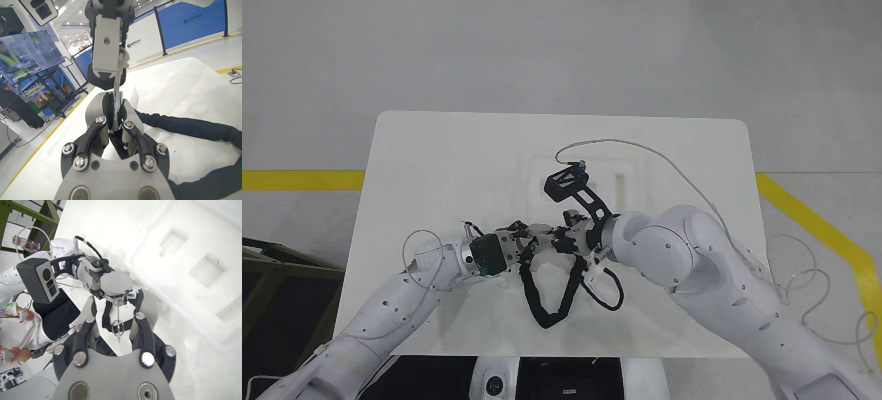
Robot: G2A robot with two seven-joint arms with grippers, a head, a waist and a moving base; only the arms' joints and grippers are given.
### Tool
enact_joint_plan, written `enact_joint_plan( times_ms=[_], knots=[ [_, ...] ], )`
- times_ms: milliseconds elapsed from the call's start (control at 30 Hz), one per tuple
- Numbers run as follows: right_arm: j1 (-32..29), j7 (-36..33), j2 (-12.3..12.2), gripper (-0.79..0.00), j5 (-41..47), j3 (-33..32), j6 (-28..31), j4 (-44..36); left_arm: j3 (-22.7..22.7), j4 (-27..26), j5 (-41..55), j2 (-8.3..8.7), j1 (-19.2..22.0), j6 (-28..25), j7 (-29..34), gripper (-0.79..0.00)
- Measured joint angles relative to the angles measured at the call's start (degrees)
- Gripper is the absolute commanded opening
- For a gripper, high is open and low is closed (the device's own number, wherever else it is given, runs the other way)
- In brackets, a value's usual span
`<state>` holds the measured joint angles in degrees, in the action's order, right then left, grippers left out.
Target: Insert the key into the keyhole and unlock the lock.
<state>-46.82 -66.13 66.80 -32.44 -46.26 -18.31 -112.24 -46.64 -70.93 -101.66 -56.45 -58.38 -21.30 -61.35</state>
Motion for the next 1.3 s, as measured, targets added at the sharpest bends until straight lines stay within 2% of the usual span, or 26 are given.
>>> enact_joint_plan(
  times_ms=[100, 167, 400, 567, 633, 667, 700, 733, 833, 1033, 1300],
  knots=[
    [-0.18, 0.23, 0.06, -0.071, 0.22, -0.22, 0.57, -0.06, 0.0, 0.0, 0.0, 0.0, 0.0, 0.0, 0.0, -0.785],
    [-0.29, 0.66, 0.07, -0.006, 0.05, -0.57, 0.77, -0.53, 0.0, 0.0, 0.0, 0.0, 0.0, 0.0, 0.0, -0.785],
    [-3.59, 2.5, -0.98, 0.0, -0.38, -5.44, 4.48, -4.64, -0.33, -0.65, 1.2, -0.07, -0.78, -0.52, 2.26, -0.785],
    [-8.17, 5.35, -2.13, -0.003, 1.64, -11.08, 10.88, -6.36, -0.97, -0.56, 3.3, -0.04, -1.33, -4.5, 3.85, -0.785],
    [-10.22, 7.34, -2.66, -0.058, 1.65, -13.61, 15.09, -7.02, -1.08, -0.11, 4.54, -0.07, -1.32, -7.04, 3.71, -0.785],
    [-11.16, 8.13, -2.89, -0.145, 1.69, -14.66, 16.96, -7.23, -1.11, 0.15, 5.07, -0.09, -1.28, -8.16, 3.66, -0.785],
    [-12.09, 8.87, -3.09, -0.32, 2.02, -15.66, 18.84, -7.4, -1.12, 0.39, 5.53, -0.12, -1.2, -9.23, 3.63, -0.785],
    [-13.23, 9.67, -3.34, -0.456, 2.92, -16.93, 21.36, -7.3, -1.11, 0.68, 6.09, -0.17, -1.11, -10.56, 3.52, -0.785],
    [-15.32, 11.45, -3.76, -0.785, 5.37, -19.26, 26.93, -6.24, -0.91, 1.28, 7.59, -0.36, -0.92, -13.55, 2.41, -0.785],
    [-15.96, 14.99, -3.79, -0.785, 14.02, -19.77, 38.29, -0.41, -0.2, 2.57, 9.58, -0.83, -0.27, -18.14, -0.48, -0.785],
    [-14.42, 20.71, -3.32, -0.785, 22.03, -18.28, 50.84, 7.16, 1.19, 2.8, 12.46, -1.34, -0.03, -20.97, -0.7, -0.785]
  ],
)
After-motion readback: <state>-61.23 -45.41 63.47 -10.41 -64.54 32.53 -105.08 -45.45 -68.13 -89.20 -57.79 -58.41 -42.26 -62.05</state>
